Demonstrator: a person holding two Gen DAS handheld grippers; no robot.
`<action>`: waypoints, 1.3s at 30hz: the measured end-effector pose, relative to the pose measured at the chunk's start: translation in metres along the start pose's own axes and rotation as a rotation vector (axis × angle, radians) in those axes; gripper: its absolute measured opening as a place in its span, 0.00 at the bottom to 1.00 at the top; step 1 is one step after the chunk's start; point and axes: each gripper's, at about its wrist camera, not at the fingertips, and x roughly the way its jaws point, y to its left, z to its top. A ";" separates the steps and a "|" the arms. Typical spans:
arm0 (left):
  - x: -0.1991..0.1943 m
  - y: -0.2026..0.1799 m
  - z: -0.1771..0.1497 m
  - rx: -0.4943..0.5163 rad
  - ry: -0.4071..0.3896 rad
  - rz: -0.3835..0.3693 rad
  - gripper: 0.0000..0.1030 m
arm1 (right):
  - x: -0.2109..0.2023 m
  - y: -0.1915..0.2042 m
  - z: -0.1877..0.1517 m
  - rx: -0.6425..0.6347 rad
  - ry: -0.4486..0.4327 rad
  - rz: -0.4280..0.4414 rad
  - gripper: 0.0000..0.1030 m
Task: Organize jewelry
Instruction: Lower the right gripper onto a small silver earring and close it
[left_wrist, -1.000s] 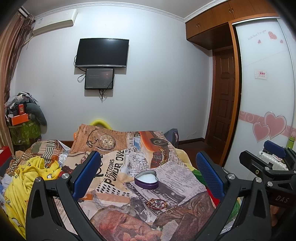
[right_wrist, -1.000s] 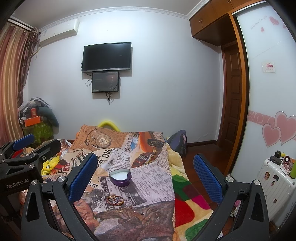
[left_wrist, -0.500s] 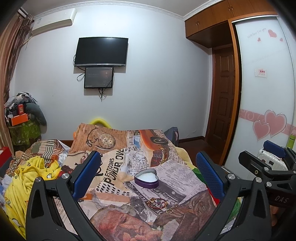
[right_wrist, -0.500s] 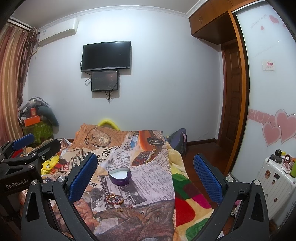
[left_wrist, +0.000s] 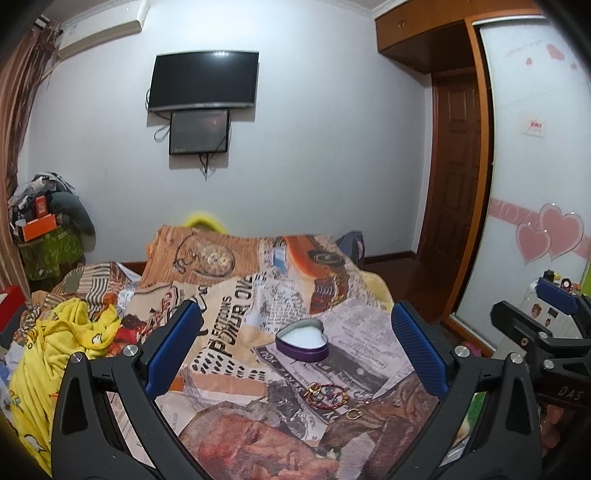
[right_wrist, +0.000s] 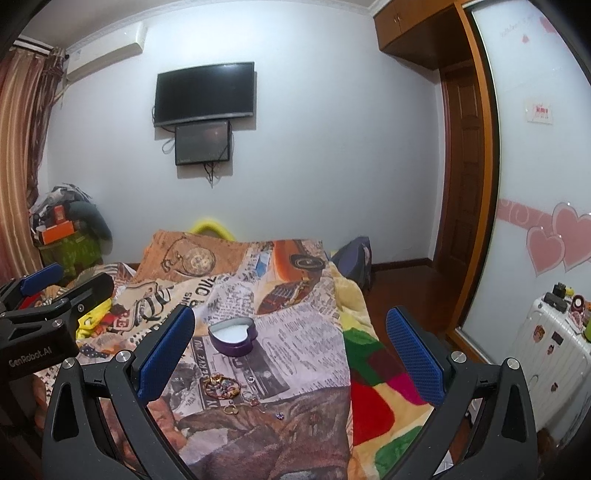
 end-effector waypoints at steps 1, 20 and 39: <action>0.005 0.000 -0.001 0.002 0.013 0.003 1.00 | 0.004 -0.001 -0.001 0.003 0.012 -0.001 1.00; 0.135 0.014 -0.072 0.019 0.482 -0.070 0.95 | 0.102 -0.019 -0.064 -0.083 0.340 0.010 1.00; 0.171 -0.010 -0.104 0.056 0.664 -0.197 0.49 | 0.150 -0.021 -0.102 0.020 0.562 0.198 0.65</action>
